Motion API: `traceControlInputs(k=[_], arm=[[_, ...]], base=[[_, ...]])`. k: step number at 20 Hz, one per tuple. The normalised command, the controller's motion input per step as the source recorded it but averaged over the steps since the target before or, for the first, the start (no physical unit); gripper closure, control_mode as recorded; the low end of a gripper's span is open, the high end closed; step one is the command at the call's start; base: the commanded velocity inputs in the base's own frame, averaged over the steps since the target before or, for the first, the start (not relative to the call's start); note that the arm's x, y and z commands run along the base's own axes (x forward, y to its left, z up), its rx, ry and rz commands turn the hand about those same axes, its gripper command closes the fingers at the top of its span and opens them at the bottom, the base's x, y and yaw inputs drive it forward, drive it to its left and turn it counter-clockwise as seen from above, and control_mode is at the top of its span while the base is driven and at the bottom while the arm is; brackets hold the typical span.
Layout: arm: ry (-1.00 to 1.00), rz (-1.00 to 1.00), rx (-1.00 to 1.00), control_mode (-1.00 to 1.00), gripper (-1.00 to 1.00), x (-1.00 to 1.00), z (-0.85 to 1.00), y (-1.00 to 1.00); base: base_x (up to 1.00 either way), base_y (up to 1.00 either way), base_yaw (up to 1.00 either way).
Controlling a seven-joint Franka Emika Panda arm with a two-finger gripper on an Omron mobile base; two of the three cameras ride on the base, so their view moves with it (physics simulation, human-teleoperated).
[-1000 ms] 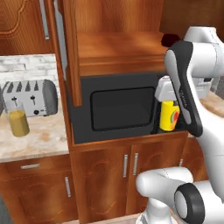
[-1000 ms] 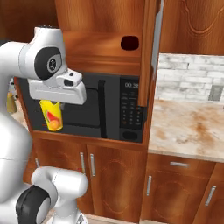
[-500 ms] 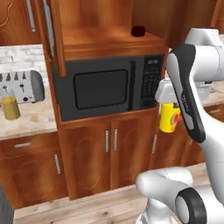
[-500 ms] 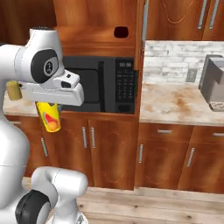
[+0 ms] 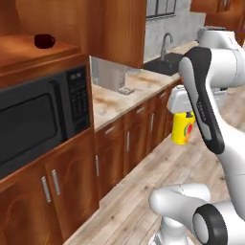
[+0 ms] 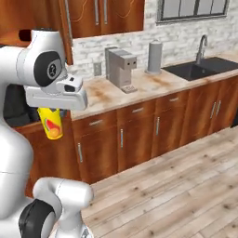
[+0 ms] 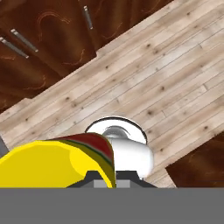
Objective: There is a tray on the dining counter. Grab the cup, mug, and pitcher and place them on the tray. The pitcher may be placed next to the tray if it cannot fit the tray.
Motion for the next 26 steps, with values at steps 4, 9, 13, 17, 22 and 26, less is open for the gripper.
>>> traceControlInputs(k=[4,9,13,17,22,26], arm=[[0.0,0.0,0.0,1.0,1.0,0.0,0.0,0.0],[0.0,0.0,0.0,1.0,1.0,0.0,0.0,0.0],[0.0,0.0,0.0,1.0,1.0,0.0,0.0,0.0],[0.0,0.0,0.0,1.0,1.0,0.0,0.0,0.0],[0.0,0.0,0.0,1.0,1.0,0.0,0.0,0.0],[0.0,0.0,0.0,1.0,1.0,0.0,0.0,0.0]], base=[[-0.09,0.02,-0.96],[-0.01,0.14,-0.9],[0.0,0.23,-0.84],[0.0,0.22,-0.81],[0.0,0.08,-0.73],[-0.04,-0.15,-0.46]])
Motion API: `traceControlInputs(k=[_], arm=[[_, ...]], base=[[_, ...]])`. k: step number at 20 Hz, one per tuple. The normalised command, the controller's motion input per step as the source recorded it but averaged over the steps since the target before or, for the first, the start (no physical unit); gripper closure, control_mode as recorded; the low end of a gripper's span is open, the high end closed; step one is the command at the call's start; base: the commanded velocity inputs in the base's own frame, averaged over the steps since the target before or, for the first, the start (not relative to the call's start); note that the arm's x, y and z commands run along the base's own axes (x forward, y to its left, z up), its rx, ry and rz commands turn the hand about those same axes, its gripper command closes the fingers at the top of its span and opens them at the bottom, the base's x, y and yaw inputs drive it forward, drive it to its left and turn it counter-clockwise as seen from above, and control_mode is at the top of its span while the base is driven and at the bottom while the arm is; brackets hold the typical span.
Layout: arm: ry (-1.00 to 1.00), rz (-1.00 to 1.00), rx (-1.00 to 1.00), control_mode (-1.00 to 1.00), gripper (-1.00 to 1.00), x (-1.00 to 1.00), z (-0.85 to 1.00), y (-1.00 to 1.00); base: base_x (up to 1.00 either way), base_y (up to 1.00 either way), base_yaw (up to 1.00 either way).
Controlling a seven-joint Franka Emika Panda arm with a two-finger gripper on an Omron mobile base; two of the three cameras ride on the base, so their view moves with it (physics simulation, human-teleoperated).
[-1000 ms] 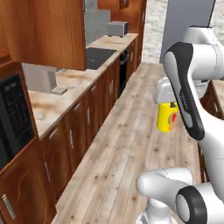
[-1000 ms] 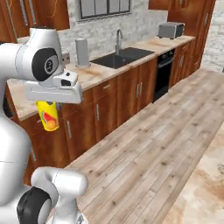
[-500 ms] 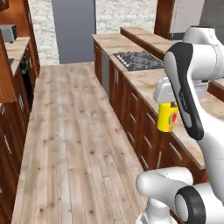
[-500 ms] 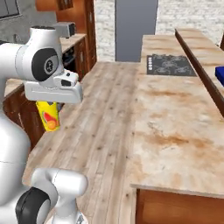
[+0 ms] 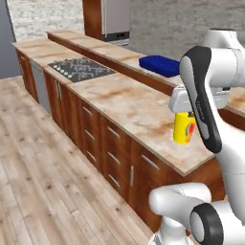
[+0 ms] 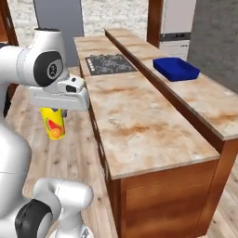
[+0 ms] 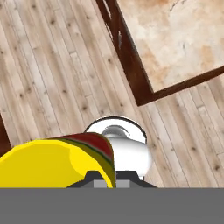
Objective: There is a tray on the dining counter. Grab the cup, mug, and pitcher and place them on the tray. The pitcher may be placed next to the tray if it cannot fit the tray.
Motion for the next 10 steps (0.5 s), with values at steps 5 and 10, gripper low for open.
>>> traceControlInputs(k=[5,10], arm=[[0.0,0.0,0.0,1.0,1.0,0.0,0.0,0.0],[0.0,0.0,0.0,1.0,1.0,0.0,0.0,0.0]], base=[[0.0,-0.11,-0.62],[0.0,-0.11,-0.77]])
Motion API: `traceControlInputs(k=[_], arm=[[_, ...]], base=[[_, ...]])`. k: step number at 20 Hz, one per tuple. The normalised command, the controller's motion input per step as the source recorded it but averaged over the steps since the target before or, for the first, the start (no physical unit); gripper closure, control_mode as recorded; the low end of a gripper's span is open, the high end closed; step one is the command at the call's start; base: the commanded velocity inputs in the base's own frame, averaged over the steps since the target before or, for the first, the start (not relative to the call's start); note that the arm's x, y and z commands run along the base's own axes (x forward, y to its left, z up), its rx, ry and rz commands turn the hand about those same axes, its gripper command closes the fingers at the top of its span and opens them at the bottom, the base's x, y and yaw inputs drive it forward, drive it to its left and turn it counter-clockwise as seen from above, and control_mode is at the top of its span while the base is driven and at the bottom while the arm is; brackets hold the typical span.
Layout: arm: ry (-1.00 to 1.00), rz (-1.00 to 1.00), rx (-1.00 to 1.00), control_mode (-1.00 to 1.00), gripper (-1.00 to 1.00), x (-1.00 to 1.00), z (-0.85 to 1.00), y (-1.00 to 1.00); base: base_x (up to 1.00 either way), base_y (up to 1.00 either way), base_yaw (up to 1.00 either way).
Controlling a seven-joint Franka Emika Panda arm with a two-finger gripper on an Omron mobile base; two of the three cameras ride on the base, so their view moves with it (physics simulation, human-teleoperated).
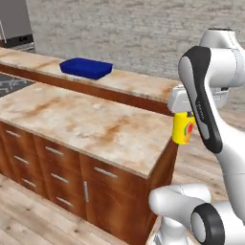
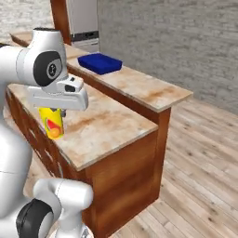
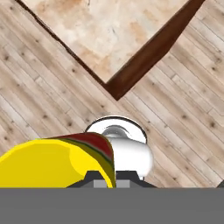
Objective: There is a tray on the dining counter. Grab the cup, mug, and pitcher and place them on the tray. The pitcher may be placed next to the tray if it cannot fit the tray.
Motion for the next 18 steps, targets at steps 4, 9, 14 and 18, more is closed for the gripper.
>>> traceControlInputs(k=[4,9,14,18], arm=[[0.0,0.0,0.0,1.0,1.0,0.0,0.0,0.0],[0.0,0.0,0.0,1.0,1.0,0.0,0.0,0.0],[0.0,0.0,0.0,1.0,1.0,0.0,0.0,0.0],[0.0,0.0,0.0,1.0,1.0,0.0,0.0,0.0]], base=[[0.03,-0.03,-0.83],[0.21,0.0,-0.79],[0.55,0.0,-0.51],[0.99,0.0,-0.15]])
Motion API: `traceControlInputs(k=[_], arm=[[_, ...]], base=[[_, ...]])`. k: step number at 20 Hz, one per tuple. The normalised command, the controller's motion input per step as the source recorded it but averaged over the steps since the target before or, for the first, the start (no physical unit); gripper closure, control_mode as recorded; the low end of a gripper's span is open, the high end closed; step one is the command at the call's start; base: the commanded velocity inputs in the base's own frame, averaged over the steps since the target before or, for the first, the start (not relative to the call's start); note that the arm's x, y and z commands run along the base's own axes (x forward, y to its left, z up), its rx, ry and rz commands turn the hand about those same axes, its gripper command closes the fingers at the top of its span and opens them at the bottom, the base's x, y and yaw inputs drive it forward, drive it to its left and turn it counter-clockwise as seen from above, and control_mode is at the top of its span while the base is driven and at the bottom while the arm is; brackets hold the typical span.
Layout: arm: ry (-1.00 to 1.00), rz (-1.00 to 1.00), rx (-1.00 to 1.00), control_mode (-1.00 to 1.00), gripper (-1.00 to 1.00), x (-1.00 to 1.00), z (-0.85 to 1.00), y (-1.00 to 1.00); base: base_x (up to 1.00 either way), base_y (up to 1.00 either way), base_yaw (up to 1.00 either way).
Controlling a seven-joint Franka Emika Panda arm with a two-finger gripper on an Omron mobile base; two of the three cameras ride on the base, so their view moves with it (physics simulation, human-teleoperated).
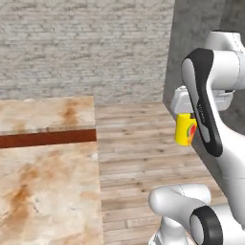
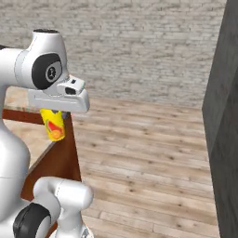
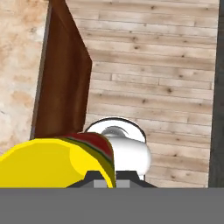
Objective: There is a tray on the dining counter. Grab the cup, mug, and pitcher and place them on the tray. The pitcher may be placed next to the tray if it cannot fit the tray.
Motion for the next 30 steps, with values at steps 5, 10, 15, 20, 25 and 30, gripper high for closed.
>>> traceControlInputs(k=[5,10,15,20,25,30], arm=[[0.0,0.0,0.0,1.0,1.0,0.0,0.0,0.0],[0.0,0.0,0.0,1.0,1.0,0.0,0.0,0.0],[0.0,0.0,0.0,1.0,1.0,0.0,0.0,0.0],[0.0,0.0,0.0,1.0,1.0,0.0,0.0,0.0],[0.0,0.0,0.0,1.0,1.0,0.0,0.0,0.0],[0.0,0.0,0.0,1.0,1.0,0.0,0.0,0.0]], base=[[0.86,-0.19,-0.17],[0.71,-0.24,-0.41],[0.95,0.0,-0.22],[1.0,-0.04,0.0],[1.0,-0.17,0.07],[1.0,-0.38,0.27]])
